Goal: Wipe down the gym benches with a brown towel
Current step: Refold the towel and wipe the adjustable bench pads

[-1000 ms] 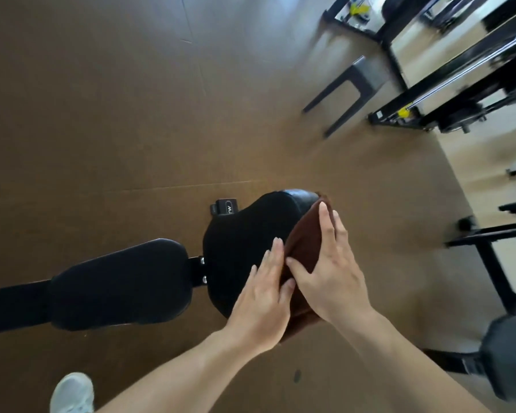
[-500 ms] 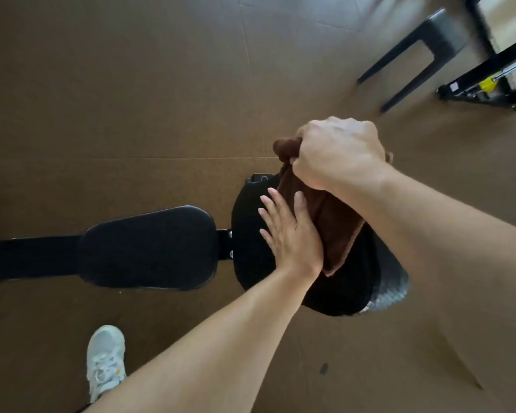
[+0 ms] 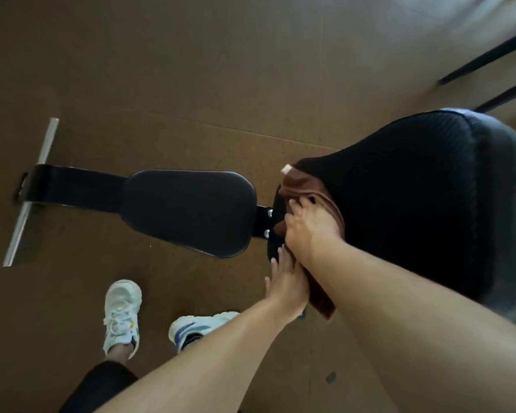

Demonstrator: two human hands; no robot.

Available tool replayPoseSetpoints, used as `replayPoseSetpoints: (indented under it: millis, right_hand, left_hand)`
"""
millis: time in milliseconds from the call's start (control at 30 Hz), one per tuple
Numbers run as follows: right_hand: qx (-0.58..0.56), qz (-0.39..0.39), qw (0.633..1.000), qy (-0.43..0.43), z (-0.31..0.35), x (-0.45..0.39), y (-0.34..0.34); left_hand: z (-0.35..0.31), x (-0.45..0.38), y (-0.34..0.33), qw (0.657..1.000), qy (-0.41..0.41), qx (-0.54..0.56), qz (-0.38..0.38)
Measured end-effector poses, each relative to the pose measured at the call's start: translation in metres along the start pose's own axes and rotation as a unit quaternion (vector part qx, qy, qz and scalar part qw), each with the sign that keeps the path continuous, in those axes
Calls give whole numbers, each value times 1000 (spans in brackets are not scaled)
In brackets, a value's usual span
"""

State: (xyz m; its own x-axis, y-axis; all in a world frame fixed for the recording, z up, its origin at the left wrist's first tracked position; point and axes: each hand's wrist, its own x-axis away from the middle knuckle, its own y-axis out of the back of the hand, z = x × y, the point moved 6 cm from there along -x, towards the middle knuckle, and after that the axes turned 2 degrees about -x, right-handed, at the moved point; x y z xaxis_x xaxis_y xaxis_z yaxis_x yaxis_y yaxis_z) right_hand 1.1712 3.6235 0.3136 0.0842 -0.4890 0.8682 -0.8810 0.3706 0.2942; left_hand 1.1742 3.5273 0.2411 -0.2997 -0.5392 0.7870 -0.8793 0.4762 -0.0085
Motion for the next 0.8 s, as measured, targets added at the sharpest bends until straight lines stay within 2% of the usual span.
replayPoseSetpoints:
  millis: [100,233,300,367,467,533,633,700,800]
  right_hand:
    - [14,2,999,43,22,-15,-12]
    - [15,8,998,65,26,-50,-26]
    - [13,-1,998,59,18,-65,-22]
    - [2,-7,1000,2,-2,-87,-16]
    - [-3,0,991,-131,-31,-116,-7]
    - [19,3,987,-160,-30,-133,-7]
    - [44,12,994,-104,14,-146,-22]
    - [91,53,994,-39,65,-144,-50]
    - [152,99,983,4,129,-116,-90]
  left_hand:
    - [28,7,-10,999,18,33,11]
    - [43,7,-11,987,46,154,-2]
    - [50,4,-6,984,59,167,11]
    - [59,3,6,985,55,166,9]
    - [81,0,30,988,44,148,-19]
    - [96,0,48,987,50,147,-41]
    - [114,5,67,989,66,115,-70]
    - [122,11,73,989,77,98,-79]
    - [124,23,74,990,80,85,-75]
